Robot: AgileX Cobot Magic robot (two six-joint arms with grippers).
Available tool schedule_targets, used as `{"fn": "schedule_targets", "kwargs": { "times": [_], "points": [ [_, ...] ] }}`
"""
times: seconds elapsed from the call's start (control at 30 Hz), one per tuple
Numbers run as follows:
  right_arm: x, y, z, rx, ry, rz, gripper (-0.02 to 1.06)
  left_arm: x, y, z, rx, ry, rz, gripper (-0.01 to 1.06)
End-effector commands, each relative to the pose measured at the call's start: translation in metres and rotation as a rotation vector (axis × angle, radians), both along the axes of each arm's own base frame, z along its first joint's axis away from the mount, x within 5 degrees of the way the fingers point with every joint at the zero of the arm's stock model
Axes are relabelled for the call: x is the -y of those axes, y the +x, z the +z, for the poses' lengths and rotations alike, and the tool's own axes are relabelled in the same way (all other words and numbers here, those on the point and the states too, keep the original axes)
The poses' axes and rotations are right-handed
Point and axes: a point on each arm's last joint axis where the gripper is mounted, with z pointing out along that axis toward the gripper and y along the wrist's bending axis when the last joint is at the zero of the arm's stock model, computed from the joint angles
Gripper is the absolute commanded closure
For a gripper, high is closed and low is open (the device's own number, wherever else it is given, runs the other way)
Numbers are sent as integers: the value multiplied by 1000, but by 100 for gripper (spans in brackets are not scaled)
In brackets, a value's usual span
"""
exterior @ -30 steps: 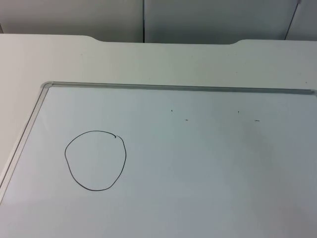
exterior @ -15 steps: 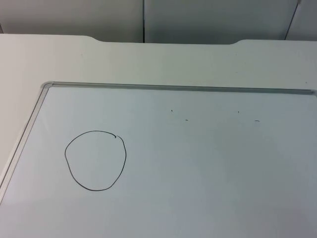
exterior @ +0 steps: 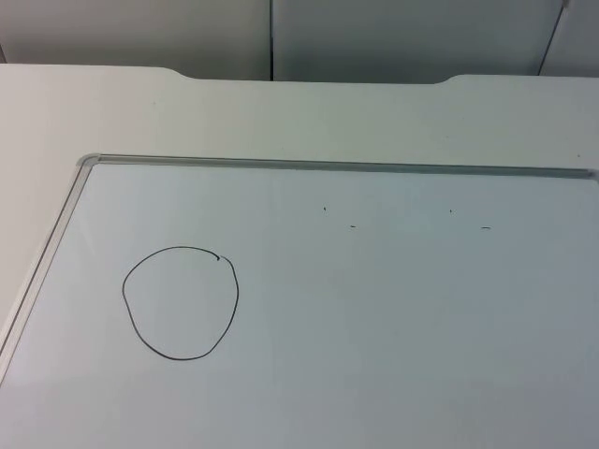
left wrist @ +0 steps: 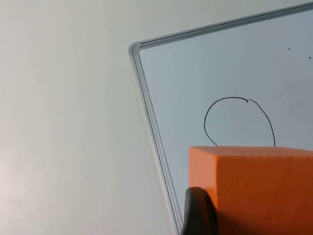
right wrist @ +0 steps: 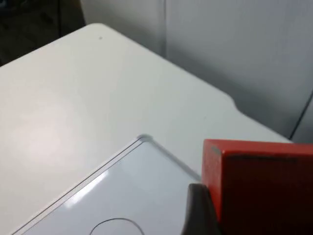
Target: Pick up one cube with the left hand and another cube with the right hand. First place the cube in the right hand at the target position, then stack the cube in the left hand on top.
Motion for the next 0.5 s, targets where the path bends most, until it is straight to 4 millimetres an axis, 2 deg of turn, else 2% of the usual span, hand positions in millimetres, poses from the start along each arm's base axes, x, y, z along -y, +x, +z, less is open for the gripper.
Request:
{"fn": "schedule_targets", "kwargs": {
  "times": [0.0,0.03,0.13,0.17,0.27,0.47],
  "points": [
    [-27,4,-20,-41,-13,45,105,2,0,0,13,-21,-9,105],
    [-27,4,-20,-41,-13,45,105,2,0,0,13,-21,-9,105],
    [-51,6,-48,-104,-54,83,105,2,0,1,15,-22,-10,105],
    [-51,6,-48,-104,-54,83,105,2,0,1,15,-22,-10,105],
    [-76,11,-68,-188,-116,124,105,2,0,1,15,-22,-10,105],
    [-108,27,-82,-265,-176,156,105,2,0,1,17,-23,-10,105]
  ]
}}
